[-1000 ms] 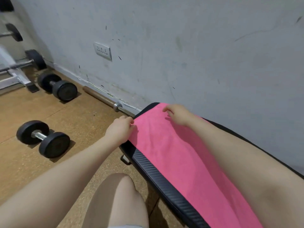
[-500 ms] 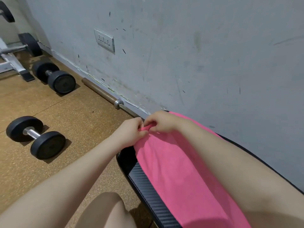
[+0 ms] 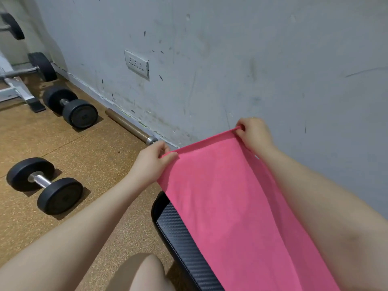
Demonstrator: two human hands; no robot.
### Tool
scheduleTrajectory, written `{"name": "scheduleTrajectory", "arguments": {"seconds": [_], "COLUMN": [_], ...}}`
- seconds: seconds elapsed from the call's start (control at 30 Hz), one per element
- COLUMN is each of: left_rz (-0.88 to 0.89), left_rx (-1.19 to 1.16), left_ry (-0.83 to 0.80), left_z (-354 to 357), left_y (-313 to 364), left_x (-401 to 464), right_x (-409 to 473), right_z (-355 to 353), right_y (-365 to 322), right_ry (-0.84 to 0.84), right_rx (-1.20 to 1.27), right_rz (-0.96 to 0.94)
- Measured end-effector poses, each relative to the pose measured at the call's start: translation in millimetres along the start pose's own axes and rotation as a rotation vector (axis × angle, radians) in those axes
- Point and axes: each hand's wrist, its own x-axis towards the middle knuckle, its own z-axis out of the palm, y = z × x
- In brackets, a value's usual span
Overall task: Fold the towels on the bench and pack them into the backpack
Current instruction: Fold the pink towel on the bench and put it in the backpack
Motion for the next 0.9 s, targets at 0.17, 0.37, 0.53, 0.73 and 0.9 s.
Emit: {"name": "scheduleTrajectory", "arguments": {"seconds": [0.17, 0.37, 0.53, 0.73, 0.9], "left_rz": [-0.077, -0.028, 0.094, 0.230, 0.275], "left_rx": [-0.397, -0.460, -0.409, -0.342, -0.276], "left_ry": [0.061, -0.315, -0.540, -0.818, -1.065], "left_z": [-25.4, -4.2, 26.6, 66.2, 96.8], "left_y": [26.0, 57.1, 85.1, 141.9, 169.4], "left_x": [-1.7, -44.2, -88.4, -145.5, -189.4], "right_x": [10.6, -54.9, -117.8, -200.2, -266.0], "right_z": [-29.4, -55.6, -76.1, -106.9, -128.2], "right_y": [-14.1, 23.8, 69.3, 122.5, 155.1], "right_ry": [0.087, -0.119, -0.049, -0.012, 0.005], "right_rx": [0.155, 0.294, 0.555, 0.772, 0.971], "right_rz": [0.065, 0.193, 0.445, 0.685, 0.864]}}
